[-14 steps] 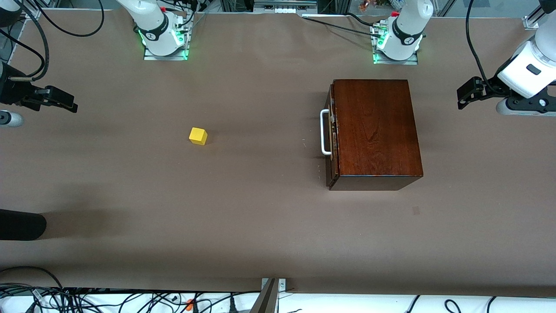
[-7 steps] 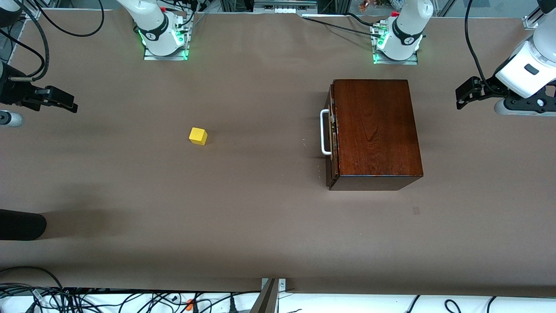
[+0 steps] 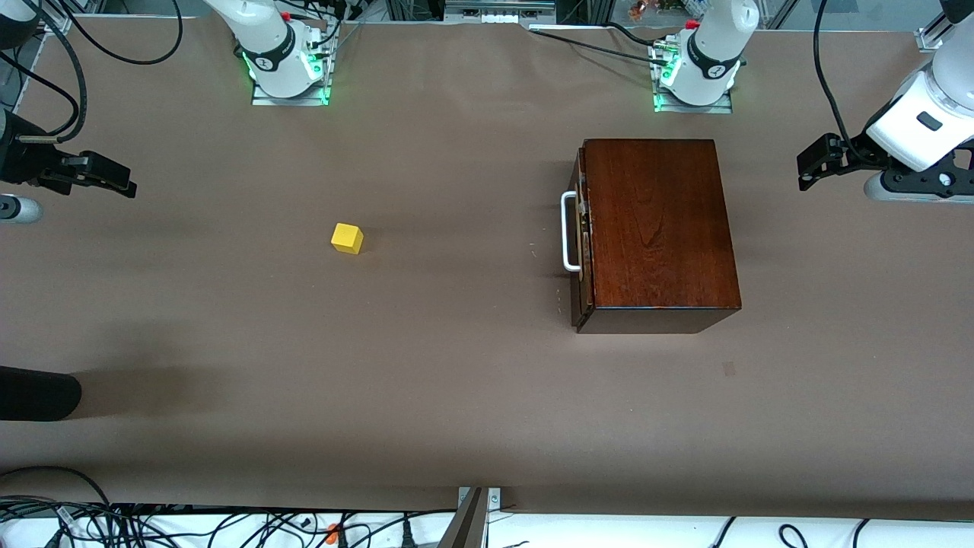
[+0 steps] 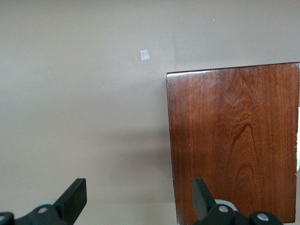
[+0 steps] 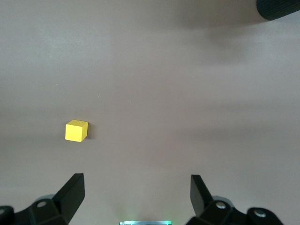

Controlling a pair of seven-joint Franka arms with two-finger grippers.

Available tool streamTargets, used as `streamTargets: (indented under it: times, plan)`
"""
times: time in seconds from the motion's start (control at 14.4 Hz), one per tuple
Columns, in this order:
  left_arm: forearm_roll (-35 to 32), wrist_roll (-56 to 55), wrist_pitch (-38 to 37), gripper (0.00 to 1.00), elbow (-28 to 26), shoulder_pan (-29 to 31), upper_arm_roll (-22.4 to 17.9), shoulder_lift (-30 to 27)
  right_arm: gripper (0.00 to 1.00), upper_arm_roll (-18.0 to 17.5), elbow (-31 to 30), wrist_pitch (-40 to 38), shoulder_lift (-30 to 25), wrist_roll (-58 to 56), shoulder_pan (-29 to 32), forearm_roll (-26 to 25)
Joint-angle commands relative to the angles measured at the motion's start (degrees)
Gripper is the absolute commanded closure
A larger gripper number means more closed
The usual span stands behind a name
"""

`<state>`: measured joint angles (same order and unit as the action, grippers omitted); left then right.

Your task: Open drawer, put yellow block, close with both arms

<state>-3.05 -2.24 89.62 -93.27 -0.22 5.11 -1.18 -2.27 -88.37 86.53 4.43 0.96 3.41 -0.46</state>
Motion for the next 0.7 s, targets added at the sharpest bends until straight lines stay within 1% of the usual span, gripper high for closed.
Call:
streamTargets:
  times: [0.0, 0.14, 0.49, 0.63]
  plan:
    - [0.77, -0.22, -1.90, 0.00, 1.78, 0.40, 0.52, 0.65, 0.00, -0.89, 1.71, -0.75, 0.75, -1.05, 0.99, -0.07]
    - [0.59, -0.31, -5.58, 0.00, 1.95, -0.30, 0.78, 0.74, 0.00, -0.89, 1.71, -0.66, 0.75, -1.05, 0.99, -0.16]
    - [1.38, -0.04, -6.04, 0.00, 1.87, -0.57, 1.40, 1.44, 0.00, -0.89, 1.80, -0.66, 0.75, -1.05, 0.99, -0.16]
    - [1.21, 0.30, -7.00, 0.00, 1.78, -0.66, 1.66, 3.11, 0.00, -0.89, 1.80, -0.75, 0.75, -1.05, 0.99, -0.16]
